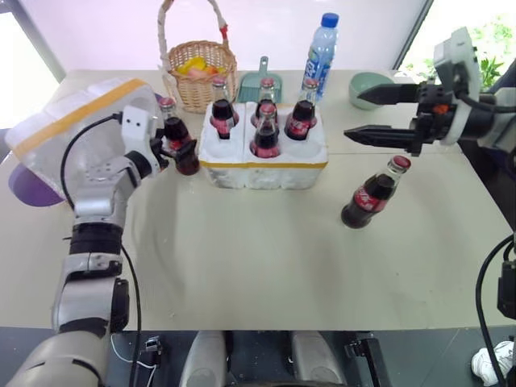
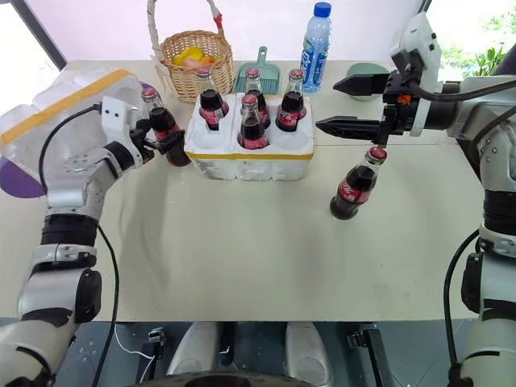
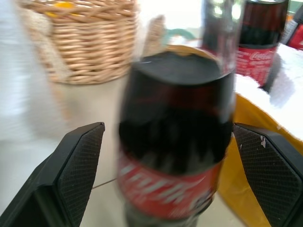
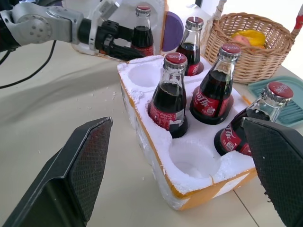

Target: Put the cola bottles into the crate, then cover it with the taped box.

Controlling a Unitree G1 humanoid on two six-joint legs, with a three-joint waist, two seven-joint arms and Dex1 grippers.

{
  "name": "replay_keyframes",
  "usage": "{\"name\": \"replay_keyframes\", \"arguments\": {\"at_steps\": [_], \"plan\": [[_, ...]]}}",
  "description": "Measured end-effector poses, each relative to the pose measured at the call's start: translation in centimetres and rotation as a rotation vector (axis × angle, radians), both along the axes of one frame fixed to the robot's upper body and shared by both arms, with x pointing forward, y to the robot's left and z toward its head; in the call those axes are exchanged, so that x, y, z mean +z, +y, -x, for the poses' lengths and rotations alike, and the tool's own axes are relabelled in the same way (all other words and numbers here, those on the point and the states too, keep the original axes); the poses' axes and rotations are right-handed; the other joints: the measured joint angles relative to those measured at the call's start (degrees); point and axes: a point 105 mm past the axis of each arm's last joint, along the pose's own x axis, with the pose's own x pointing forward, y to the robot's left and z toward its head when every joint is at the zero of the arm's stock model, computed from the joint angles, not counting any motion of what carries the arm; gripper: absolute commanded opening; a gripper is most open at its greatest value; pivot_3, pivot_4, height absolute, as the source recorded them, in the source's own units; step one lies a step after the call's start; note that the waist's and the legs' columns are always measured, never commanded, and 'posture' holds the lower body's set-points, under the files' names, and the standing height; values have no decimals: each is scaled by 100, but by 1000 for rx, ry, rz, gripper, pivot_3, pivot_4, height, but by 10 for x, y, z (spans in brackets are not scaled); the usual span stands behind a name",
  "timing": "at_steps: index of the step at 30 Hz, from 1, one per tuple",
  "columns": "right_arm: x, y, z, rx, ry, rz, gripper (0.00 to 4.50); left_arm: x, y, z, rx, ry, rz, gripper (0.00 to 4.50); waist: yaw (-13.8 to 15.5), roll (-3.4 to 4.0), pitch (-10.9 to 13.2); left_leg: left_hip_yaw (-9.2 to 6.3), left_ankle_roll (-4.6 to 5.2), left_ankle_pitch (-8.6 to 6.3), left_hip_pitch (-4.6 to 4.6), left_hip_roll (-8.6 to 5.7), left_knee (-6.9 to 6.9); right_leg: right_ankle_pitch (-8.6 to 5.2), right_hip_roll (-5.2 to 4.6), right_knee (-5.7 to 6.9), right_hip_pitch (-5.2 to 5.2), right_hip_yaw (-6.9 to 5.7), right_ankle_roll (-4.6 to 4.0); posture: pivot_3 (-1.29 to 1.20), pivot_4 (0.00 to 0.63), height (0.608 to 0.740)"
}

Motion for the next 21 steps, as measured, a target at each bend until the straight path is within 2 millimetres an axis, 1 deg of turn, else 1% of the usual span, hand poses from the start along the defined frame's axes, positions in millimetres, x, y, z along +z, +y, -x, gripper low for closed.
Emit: {"name": "replay_keyframes", "arguments": {"at_steps": [1,2,4,5,6,9,10,11,13,14,15,18,19,21], "plan": [[0,0,0,0,0,0,4500,-2,1,-2,3,9,0,4482,-2,0,0,0,0,0,0,0,0,0,0,1,0,0,0,0,150,740],[-1,0,0,0,1,0,4500,-4,2,-3,3,13,2,4241,-3,0,0,0,0,0,1,0,-1,0,1,1,0,0,0,0,150,740],[0,0,1,4,2,0,4500,-9,5,-3,3,32,10,3641,-5,0,0,-1,0,0,1,1,-1,0,1,2,0,0,0,0,150,740],[0,0,1,9,8,-1,4500,-10,7,-3,0,37,9,3168,-6,0,0,-1,0,0,1,1,0,0,1,2,0,0,0,0,150,740],[-1,1,3,14,19,-4,4500,-11,10,-1,-4,43,6,2794,-11,0,0,-1,0,0,0,1,0,0,1,2,-1,0,0,0,150,740],[0,1,7,24,34,6,4500,-9,21,5,-13,62,-17,2841,-52,-1,0,0,0,0,0,3,-2,0,2,1,-4,1,0,0,150,740],[1,0,8,22,29,10,4500,-8,27,11,-21,74,-28,2841,-76,-1,1,0,0,0,-1,4,-6,0,3,1,-8,1,0,0,150,740],[1,-1,9,19,28,12,4500,-8,29,14,-28,81,-29,2841,-78,-1,1,0,0,0,-2,5,-7,0,2,3,-9,1,0,0,150,740],[-1,-2,9,12,27,16,4500,-2,34,26,-70,105,-18,2841,-80,-5,4,-2,0,0,-9,6,-8,0,4,4,-15,0,-1,0,150,740],[-3,-3,9,8,30,14,4500,5,33,32,-100,109,0,2841,-63,-7,6,-2,0,0,-10,6,-7,0,4,4,-16,0,-1,0,150,740],[-4,-4,9,6,33,14,4500,18,29,38,-154,97,26,2841,-47,-11,10,-2,0,0,-11,6,-5,0,3,4,-17,0,-1,0,150,740],[-4,-2,10,13,25,22,4500,65,8,61,-343,-2,71,2841,23,-14,11,-3,0,0,-15,2,1,0,-4,2,-12,-2,0,0,150,740],[-4,-1,11,14,23,23,4500,82,0,65,-397,-42,86,2841,43,-15,12,-5,0,0,-15,1,5,0,-4,1,-7,-6,0,0,150,740],[-4,-1,11,15,22,24,4500,108,-15,70,-469,-111,95,2841,51,-15,12,-4,0,0,-11,-1,8,0,-4,-1,-1,-5,0,0,150,740]]}}
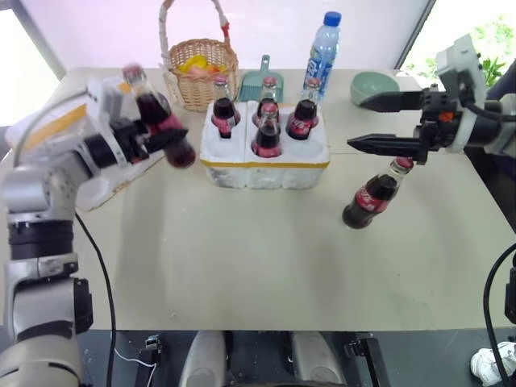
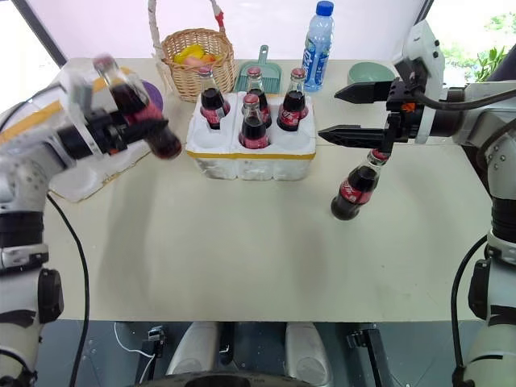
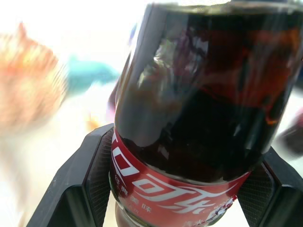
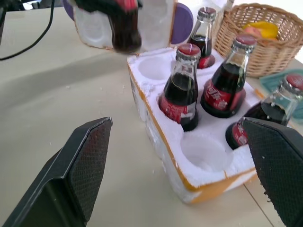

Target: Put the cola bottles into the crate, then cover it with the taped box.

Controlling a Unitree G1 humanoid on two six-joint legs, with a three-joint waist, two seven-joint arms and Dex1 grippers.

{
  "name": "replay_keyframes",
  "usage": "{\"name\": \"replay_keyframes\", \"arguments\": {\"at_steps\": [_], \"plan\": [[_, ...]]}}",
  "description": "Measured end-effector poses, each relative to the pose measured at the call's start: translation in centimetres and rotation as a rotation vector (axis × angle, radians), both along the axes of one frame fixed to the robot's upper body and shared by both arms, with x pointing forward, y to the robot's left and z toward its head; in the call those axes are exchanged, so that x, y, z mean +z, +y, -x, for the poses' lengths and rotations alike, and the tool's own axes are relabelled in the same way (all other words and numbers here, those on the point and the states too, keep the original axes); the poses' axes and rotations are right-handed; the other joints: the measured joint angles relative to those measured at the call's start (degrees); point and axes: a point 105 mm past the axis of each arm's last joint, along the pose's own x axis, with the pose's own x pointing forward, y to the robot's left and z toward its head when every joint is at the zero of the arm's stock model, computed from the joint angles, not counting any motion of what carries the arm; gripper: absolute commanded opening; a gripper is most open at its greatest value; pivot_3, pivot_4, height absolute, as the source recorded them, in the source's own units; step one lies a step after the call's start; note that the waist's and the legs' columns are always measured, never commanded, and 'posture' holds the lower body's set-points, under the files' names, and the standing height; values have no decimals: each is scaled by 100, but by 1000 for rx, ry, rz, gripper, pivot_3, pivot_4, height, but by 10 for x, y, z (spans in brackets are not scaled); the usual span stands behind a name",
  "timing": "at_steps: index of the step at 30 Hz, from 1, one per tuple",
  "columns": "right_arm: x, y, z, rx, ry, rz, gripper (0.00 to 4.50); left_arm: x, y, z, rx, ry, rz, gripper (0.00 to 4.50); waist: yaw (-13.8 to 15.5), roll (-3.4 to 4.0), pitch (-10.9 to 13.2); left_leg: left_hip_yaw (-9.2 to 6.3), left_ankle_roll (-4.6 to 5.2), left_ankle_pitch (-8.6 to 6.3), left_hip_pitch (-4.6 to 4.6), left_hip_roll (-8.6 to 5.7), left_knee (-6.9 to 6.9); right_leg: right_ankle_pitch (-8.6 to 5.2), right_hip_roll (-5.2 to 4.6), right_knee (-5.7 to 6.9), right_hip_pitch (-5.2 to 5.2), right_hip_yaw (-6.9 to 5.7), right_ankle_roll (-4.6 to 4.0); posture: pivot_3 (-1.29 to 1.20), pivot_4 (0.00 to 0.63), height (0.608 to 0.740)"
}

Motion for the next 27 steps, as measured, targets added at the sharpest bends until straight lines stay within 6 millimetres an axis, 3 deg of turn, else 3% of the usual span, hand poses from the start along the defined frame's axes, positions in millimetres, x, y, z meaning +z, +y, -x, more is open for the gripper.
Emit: {"name": "replay_keyframes", "arguments": {"at_steps": [2,4,6,9,10,14,23,27], "plan": [[0,0,0,1,-5,1,4500,18,-15,0,-50,-53,23,2841,-16,0,0,0,0,0,3,0,0,0,1,1,1,0,0,0,150,740],[1,0,-1,-2,-9,0,4500,21,-30,-7,-74,-73,23,2841,-44,1,-1,0,0,0,6,0,-2,0,4,3,1,0,0,0,150,740],[1,1,-1,-2,-12,-3,4500,9,-39,-21,-53,-47,-4,2841,-72,1,-1,-1,0,0,9,2,-4,0,8,5,0,2,0,0,150,740],[1,0,-2,-7,-14,-4,4500,-28,-47,-41,-14,44,-76,2841,-143,2,0,1,1,0,5,4,-10,0,13,7,-13,6,0,0,150,740],[0,0,-2,-9,-14,-4,4500,-34,-48,-44,-9,54,-86,2841,-153,2,1,1,1,0,3,4,-11,0,13,7,-15,6,0,0,150,740],[-5,-2,-2,-28,-4,-1,4500,-29,-48,-52,21,7,-128,2841,-121,2,1,5,1,0,2,3,-10,0,9,5,-14,9,0,0,150,740],[-7,-7,-4,-66,-6,-10,4500,-31,-47,-51,9,7,-154,2841,-86,1,1,5,1,0,2,3,-8,0,9,7,-14,9,0,0,150,740],[-7,-7,-5,-72,-8,-14,4500,-44,-45,-46,-12,48,-178,2841,-85,2,1,4,1,0,2,4,-9,0,9,7,-14,8,0,0,150,740]]}}
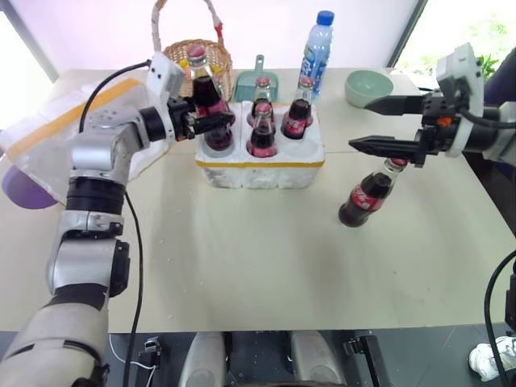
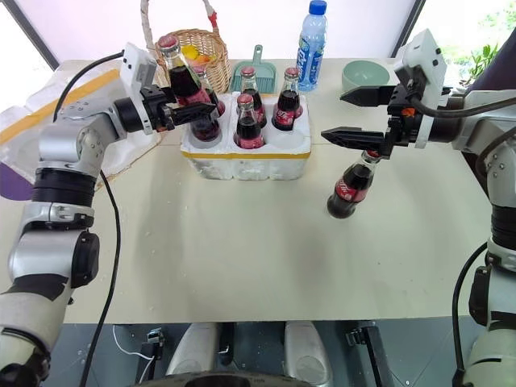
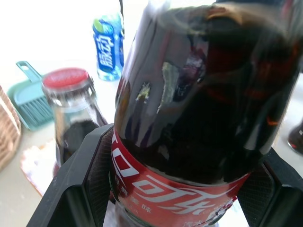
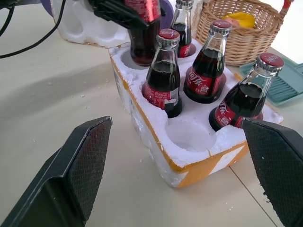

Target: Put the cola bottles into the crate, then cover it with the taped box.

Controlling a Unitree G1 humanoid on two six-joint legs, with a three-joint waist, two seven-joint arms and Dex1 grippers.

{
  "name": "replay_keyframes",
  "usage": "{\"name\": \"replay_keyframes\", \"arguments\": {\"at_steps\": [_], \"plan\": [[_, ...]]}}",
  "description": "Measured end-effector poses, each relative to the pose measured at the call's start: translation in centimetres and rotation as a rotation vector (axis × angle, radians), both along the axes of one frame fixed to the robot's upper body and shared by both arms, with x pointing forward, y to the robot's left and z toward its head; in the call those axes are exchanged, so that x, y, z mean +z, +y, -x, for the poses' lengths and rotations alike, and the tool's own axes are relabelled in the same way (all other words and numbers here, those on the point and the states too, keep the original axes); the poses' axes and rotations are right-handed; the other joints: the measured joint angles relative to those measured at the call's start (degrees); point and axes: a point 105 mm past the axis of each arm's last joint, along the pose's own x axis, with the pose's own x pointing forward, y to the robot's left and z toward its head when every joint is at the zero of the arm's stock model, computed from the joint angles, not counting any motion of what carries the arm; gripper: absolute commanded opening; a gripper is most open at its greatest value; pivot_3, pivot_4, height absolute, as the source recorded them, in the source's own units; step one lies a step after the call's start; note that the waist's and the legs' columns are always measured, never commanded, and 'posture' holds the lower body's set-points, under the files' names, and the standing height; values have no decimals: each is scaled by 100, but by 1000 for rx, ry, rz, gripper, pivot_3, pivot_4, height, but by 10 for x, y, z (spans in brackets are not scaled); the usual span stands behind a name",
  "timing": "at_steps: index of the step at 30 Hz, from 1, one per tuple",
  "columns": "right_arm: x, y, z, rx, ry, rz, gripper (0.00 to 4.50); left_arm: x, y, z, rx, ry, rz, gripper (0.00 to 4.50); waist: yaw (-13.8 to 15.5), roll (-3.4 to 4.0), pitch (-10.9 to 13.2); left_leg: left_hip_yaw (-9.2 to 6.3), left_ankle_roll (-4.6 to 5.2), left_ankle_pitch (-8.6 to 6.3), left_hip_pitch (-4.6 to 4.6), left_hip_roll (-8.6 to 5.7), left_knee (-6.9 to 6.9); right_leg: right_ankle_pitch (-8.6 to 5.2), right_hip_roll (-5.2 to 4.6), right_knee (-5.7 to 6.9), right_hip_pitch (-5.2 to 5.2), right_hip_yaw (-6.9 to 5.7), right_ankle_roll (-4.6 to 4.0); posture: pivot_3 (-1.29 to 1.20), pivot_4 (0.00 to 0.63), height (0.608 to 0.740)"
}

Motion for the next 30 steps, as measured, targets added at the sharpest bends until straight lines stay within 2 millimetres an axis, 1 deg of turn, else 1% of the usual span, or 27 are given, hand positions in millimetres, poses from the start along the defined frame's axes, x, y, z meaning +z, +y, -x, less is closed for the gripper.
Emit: {"name": "replay_keyframes", "arguments": {"at_steps": [3,7,10,14,17,19,21,23,26,27,30], "plan": [[0,1,-1,1,-5,-6,4500,-13,0,1,-5,41,-21,2841,8,-1,0,0,0,0,-1,0,2,0,0,0,0,0,0,0,150,740],[0,1,-1,1,-7,-7,4500,-14,-2,1,3,29,-51,2841,1,-1,0,0,0,0,-1,0,1,0,-1,-1,0,0,0,0,150,740],[0,0,-2,-2,-5,-8,4500,-22,-7,-3,24,38,-75,2841,10,-1,0,-1,0,0,-1,0,1,0,0,0,0,-1,0,0,150,740],[0,0,-2,-5,-9,-6,4500,-43,-13,-10,64,81,-73,2841,18,-1,0,0,0,0,-1,-1,3,0,-1,1,1,0,0,0,150,740],[0,0,-3,-6,-10,-6,4500,-43,-15,-17,98,62,-63,2841,43,4,-3,-2,0,0,10,-1,4,0,-1,5,11,-2,0,0,150,740],[0,0,-3,-6,-10,-6,4500,-45,-15,-20,117,60,-48,3867,53,6,-6,-4,2,2,15,-3,8,0,-1,7,21,-2,0,0,150,740],[0,1,-1,-2,-16,-1,4500,-43,-15,-22,124,48,-37,4435,48,6,-8,-4,7,6,22,-4,9,1,-3,7,28,-1,1,0,150,740],[0,1,0,1,-18,4,4500,-40,-14,-21,120,43,-13,4435,37,6,-8,-5,8,8,21,-4,9,1,-2,7,28,-2,1,0,150,740],[0,-1,2,-4,-17,3,4500,-32,-9,-13,77,44,34,4435,23,6,-7,-5,7,8,10,-3,6,0,-2,10,13,-2,1,0,150,740],[1,-3,3,-11,-22,2,4500,-27,-8,-10,57,42,53,4435,20,6,-7,-5,7,8,7,-3,2,0,-2,9,8,-2,0,0,150,740],[6,-12,7,-37,-26,-2,4500,-4,-5,6,-27,32,120,4435,19,4,-4,-5,7,7,1,-1,-3,0,-2,5,2,-2,0,0,150,740]]}}
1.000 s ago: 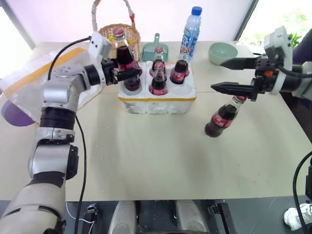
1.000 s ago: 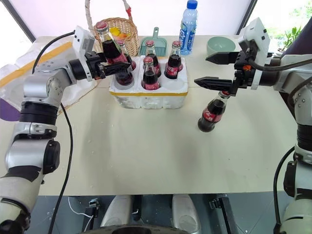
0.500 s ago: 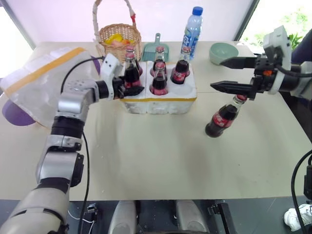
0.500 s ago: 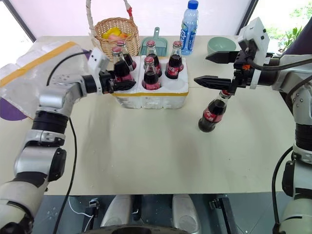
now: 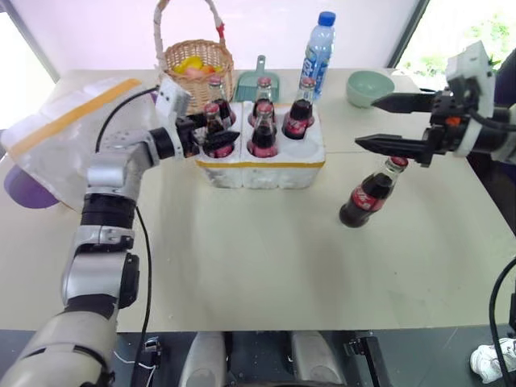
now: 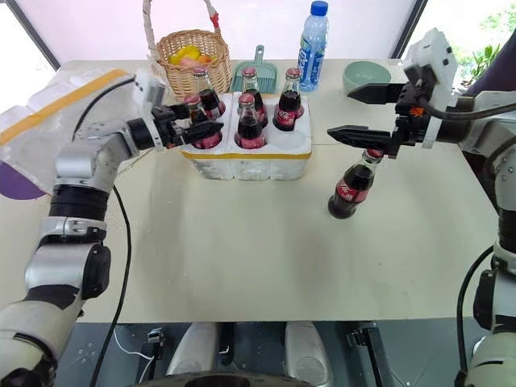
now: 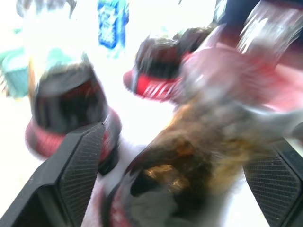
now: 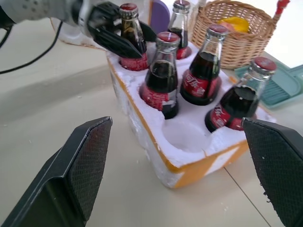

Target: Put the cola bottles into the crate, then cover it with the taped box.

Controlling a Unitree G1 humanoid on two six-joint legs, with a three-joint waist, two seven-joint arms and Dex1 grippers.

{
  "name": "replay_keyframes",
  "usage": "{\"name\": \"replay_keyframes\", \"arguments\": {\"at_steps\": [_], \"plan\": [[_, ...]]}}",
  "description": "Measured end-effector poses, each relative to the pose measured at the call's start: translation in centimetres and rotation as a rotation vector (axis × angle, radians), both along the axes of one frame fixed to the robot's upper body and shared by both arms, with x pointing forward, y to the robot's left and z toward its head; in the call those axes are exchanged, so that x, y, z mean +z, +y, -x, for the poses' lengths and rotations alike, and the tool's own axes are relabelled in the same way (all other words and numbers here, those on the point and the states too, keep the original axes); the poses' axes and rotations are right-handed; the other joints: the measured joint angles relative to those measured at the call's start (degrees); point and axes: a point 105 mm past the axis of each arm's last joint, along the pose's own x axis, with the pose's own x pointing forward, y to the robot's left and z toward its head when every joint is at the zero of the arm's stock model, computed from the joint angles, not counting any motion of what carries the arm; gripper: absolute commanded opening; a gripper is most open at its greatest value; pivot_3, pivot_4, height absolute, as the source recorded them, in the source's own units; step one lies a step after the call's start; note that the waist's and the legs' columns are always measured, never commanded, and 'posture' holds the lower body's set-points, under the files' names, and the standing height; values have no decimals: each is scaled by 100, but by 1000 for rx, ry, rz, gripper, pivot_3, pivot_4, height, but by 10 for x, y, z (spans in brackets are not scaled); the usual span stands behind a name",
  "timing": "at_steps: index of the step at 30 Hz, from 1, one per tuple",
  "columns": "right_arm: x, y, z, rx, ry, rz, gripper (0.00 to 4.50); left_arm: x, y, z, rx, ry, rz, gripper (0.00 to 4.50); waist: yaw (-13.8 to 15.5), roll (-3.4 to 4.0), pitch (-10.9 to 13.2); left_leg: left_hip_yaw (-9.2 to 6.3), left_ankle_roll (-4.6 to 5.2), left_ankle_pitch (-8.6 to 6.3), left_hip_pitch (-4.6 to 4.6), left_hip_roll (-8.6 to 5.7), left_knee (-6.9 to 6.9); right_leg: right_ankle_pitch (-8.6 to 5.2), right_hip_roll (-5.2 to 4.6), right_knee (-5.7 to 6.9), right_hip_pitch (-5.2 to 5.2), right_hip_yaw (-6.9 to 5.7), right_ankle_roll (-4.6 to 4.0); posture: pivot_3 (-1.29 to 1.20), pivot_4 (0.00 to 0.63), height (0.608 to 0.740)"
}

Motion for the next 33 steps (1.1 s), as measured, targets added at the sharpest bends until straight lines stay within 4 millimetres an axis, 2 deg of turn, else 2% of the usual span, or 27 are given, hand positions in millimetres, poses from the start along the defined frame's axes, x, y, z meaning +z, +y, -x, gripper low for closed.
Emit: {"name": "replay_keyframes", "arguments": {"at_steps": [1,3,5,8,9,12,13,16,19,24,33], "plan": [[3,-8,4,-19,0,-11,4500,18,7,11,-36,-26,37,4435,-3,-1,1,1,0,0,-2,1,-1,0,0,-3,-1,0,0,0,150,740],[8,-17,10,-45,-6,-31,4500,38,17,24,-70,-62,71,4435,-7,0,2,1,0,0,-1,1,-1,0,-2,-4,0,0,0,0,150,740],[14,-31,23,-81,-9,-71,4500,60,24,46,-148,-91,113,4435,-4,0,2,0,0,0,2,1,0,0,-2,-3,3,-1,0,0,150,740],[6,-53,40,-165,10,-113,4500,75,31,78,-248,-115,105,4435,16,0,0,-5,0,0,11,0,1,-1,-4,-6,20,-6,0,0,150,740],[-5,-65,49,-224,44,-135,4500,68,31,94,-305,-92,65,4435,16,-1,-1,-5,0,0,17,0,3,-1,-5,-5,28,-6,0,0,150,740],[-19,-77,60,-291,84,-173,4500,53,26,105,-360,-51,4,4435,12,0,-2,-4,-1,1,23,-1,7,-1,-3,-2,35,-4,0,0,150,740],[-29,-81,68,-322,106,-179,4500,41,21,110,-380,-27,-49,4435,18,-1,-4,-7,-1,1,31,0,6,-1,0,-3,43,-5,0,0,150,740],[-74,-85,88,-392,201,-151,4500,0,7,113,-414,31,-172,4435,19,-2,-7,-7,-1,0,46,0,2,-3,3,-9,59,-4,0,0,150,740],[-101,-81,98,-431,210,-160,4500,-20,-9,110,-429,11,-237,4435,-11,-3,-8,-2,-1,0,48,0,6,-3,3,-15,62,2,0,0,150,740],[-123,-71,84,-544,141,-280,4500,-33,-36,109,-460,-15,-225,4435,-44,-6,-9,4,-1,0,98,0,0,-8,5,-17,101,13,-8,0,150,740],[-141,-49,57,-570,132,-330,4500,-36,-38,100,-414,-18,-210,4435,-21,-5,-9,2,0,0,100,0,-7,-10,5,-19,103,12,-10,0,150,740]]}}
